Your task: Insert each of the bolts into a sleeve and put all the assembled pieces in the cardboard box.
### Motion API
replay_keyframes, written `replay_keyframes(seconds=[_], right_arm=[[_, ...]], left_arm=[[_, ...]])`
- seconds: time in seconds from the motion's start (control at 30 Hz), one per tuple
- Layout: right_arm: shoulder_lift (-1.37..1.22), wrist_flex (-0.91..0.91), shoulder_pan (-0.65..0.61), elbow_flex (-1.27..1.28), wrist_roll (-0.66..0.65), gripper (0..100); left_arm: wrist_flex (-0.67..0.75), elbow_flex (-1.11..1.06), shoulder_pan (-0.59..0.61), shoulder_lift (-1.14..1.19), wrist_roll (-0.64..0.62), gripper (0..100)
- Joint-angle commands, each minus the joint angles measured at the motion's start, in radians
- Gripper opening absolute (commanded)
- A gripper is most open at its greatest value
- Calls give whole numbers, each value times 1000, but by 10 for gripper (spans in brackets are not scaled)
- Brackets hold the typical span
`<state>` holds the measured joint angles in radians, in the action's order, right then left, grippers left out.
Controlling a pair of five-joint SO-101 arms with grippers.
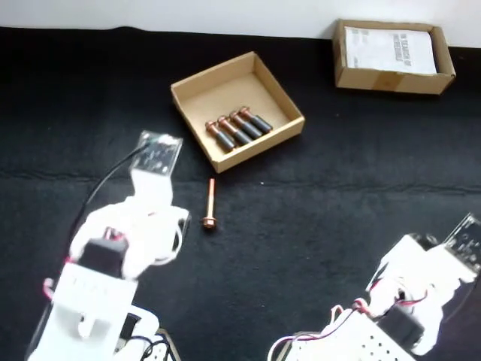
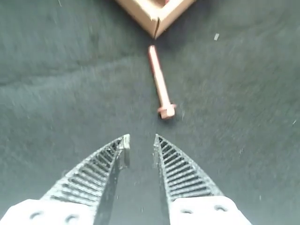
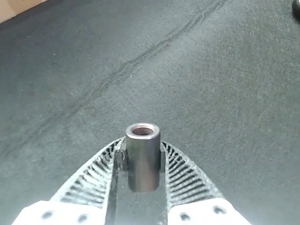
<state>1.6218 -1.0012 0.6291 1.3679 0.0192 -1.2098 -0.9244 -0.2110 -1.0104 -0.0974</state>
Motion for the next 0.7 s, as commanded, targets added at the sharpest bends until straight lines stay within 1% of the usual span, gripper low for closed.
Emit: replay_keyframes(seconds=[0.0,0.07,0.3,0.37,0.5,0.67], right_arm=[[160,28,28,97,3,8],[225,27,54,136,2,8],[209,28,185,162,0,8],[209,28,211,162,0,8],[211,28,243,162,0,8],[211,27,278,177,0,8]], left_arm=[[-2,97,-10,208,3,99],[-2,119,-10,302,3,98],[2,153,-7,530,6,98],[41,150,-7,576,9,98],[150,150,-5,664,81,98],[315,154,12,745,91,98]])
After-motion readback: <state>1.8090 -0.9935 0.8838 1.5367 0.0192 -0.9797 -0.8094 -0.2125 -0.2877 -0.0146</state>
